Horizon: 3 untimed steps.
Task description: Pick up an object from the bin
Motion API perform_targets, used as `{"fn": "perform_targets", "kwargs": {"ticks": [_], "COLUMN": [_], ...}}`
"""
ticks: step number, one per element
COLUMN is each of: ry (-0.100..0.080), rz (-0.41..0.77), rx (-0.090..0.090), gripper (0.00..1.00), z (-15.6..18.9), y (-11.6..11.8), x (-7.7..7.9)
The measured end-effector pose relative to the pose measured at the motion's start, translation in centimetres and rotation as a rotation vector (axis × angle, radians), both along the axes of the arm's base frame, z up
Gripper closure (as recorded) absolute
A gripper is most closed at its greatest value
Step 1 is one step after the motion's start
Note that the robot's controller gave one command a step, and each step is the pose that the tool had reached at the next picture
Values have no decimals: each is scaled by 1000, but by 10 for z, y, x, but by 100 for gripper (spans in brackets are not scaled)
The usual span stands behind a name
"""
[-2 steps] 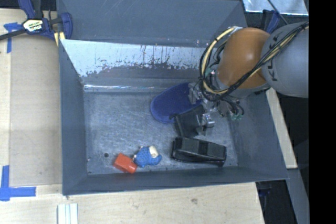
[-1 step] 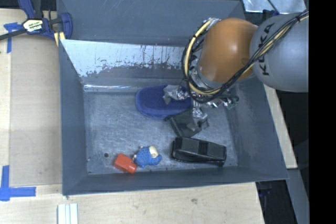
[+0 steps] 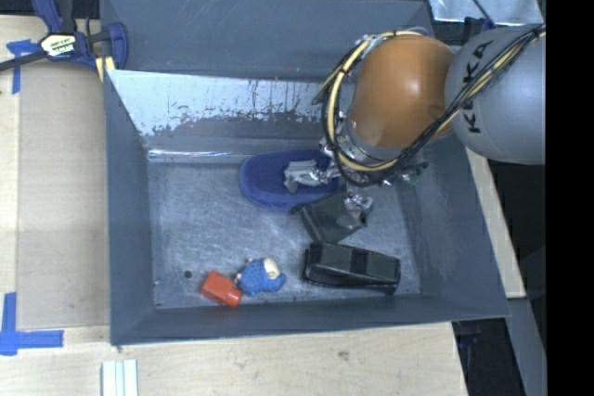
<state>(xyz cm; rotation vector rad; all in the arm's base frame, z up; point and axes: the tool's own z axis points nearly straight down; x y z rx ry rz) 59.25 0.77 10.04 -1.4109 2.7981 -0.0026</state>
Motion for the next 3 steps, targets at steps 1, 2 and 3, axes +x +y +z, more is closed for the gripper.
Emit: {"fn": "perform_targets", "kwargs": {"ticks": [1, 2, 3], "ry": [-4, -6, -11], "rz": [365, 361, 361], "rx": [-2, -1, 0], "gripper": [0, 0, 100], "z": [-27, -26, -24], "y": [11, 11, 11], "x": [2, 3, 5]}}
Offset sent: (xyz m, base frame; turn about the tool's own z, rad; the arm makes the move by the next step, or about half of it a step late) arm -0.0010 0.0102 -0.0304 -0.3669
